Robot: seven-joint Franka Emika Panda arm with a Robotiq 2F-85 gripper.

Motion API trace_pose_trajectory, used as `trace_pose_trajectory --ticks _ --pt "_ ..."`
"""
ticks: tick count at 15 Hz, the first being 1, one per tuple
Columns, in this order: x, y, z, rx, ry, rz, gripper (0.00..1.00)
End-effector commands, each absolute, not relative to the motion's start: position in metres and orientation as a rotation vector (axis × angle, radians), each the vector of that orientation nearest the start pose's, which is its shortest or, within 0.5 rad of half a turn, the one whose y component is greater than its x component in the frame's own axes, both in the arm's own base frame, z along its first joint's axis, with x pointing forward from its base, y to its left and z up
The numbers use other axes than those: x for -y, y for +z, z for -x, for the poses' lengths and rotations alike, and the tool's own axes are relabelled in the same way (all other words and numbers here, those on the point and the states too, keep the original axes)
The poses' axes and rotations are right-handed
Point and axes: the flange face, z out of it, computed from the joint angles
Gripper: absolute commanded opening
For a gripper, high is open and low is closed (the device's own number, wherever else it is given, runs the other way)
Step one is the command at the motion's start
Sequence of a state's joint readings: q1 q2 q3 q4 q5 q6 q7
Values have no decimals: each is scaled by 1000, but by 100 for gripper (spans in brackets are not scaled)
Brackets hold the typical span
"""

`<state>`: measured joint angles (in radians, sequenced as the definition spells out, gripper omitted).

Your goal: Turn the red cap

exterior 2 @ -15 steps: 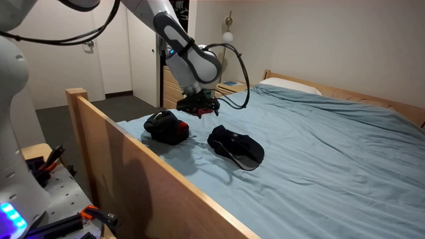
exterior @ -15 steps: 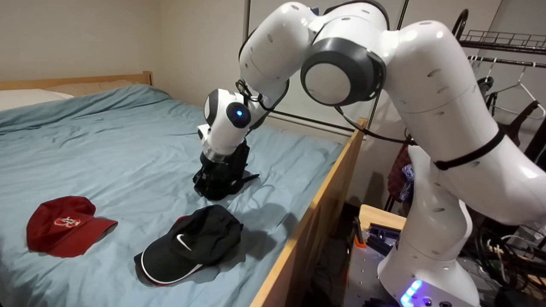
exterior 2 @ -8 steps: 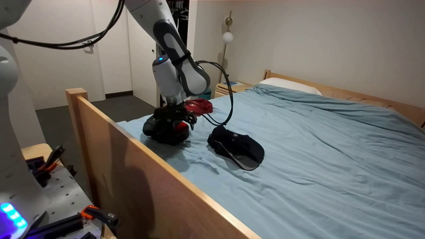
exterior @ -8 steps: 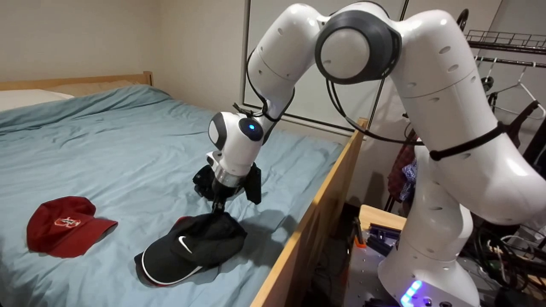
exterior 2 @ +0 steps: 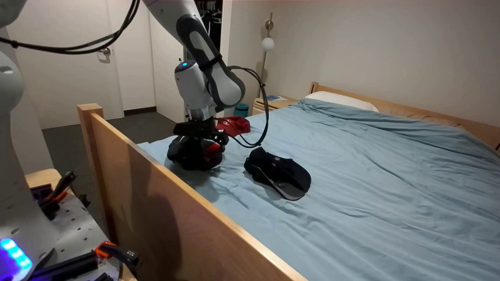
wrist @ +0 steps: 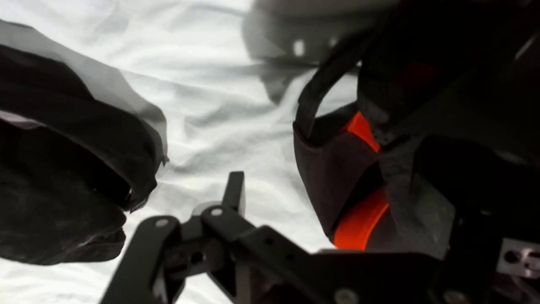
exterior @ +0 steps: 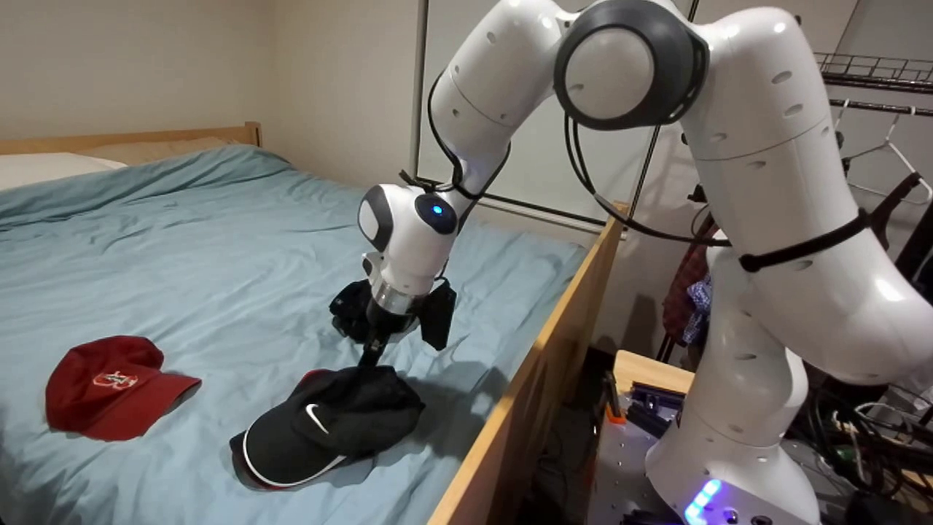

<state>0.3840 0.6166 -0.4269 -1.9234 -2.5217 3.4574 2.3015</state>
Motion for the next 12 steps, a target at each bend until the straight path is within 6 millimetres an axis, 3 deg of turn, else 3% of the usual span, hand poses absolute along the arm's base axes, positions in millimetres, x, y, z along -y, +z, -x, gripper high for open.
trace_pose_trajectory --ticks 1,3,4,7,10,11,12 --pt "-48 209 -520 456 -730 3107 100" --pt "-55 245 -541 476 -864 3059 100" --pt "-50 211 -529 496 -757 3096 100" --pt "-54 242 -544 495 -868 3060 100" --pt "-54 242 -544 495 -867 3060 100" --pt "-49 236 -532 509 -820 3062 100" --pt "-43 247 -526 502 -833 3063 100"
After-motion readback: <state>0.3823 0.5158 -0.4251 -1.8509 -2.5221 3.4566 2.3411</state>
